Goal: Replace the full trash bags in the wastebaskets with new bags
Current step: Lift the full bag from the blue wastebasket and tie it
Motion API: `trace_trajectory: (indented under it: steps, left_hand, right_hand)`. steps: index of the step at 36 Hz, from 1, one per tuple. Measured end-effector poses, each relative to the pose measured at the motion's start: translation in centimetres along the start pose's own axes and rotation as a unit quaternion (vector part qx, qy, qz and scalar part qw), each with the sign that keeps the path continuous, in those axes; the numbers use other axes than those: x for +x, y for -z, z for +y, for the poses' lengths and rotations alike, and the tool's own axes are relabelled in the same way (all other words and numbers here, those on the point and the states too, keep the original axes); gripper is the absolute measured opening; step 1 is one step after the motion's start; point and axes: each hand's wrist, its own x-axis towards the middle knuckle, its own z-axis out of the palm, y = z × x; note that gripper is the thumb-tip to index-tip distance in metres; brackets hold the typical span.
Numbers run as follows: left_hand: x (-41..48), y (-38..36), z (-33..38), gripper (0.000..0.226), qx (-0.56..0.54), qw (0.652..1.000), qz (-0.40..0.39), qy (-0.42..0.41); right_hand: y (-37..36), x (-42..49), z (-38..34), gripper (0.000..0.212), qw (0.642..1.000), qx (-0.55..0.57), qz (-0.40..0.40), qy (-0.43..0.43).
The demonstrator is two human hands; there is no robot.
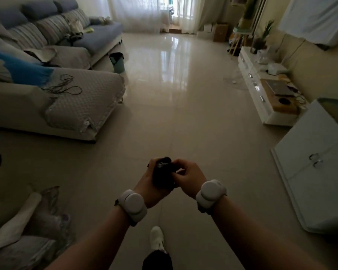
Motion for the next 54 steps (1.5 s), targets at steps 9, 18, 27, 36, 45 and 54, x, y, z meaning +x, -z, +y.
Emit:
trace_trajectory:
  steps: [9, 18, 27, 36, 45, 54]
  left_hand:
    - [14.6, 4.9, -1.9, 0.037, -0.184, 0.980, 0.031, 0.065]
    - [30.7, 8.1, -1.4, 0.013, -0.115, 0.979, 0.125, 0.111]
    - [48.3, 9.7, -5.7, 0.033, 0.071, 0.982, 0.163, 0.066]
    - [61.6, 9.9, -5.8, 0.018, 0.057, 0.962, 0.216, 0.155]
    - [72.0, 13.9, -11.6, 0.040, 0.064, 0.929, 0.293, 0.219]
    - [88.1, 21.7, -16.4, 0.034, 0.078, 0.928, 0.309, 0.193]
  right_hand:
    - [2.6, 15.8, -1.2, 0.013, 1.000, 0.019, -0.015, -0.009]
    - [7.6, 28.0, 0.5, 0.020, 0.997, 0.027, 0.017, -0.068]
    - [17.6, 43.5, 3.7, 0.044, 0.987, -0.080, 0.133, -0.045]
    - [27.8, 59.5, 4.2, 0.051, 0.971, -0.204, 0.127, 0.015]
    - [28.6, 73.8, 4.5, 0.053, 0.974, -0.217, 0.068, 0.023]
    - [28.3, 91.5, 1.7, 0.054, 0.972, -0.227, 0.044, 0.043]
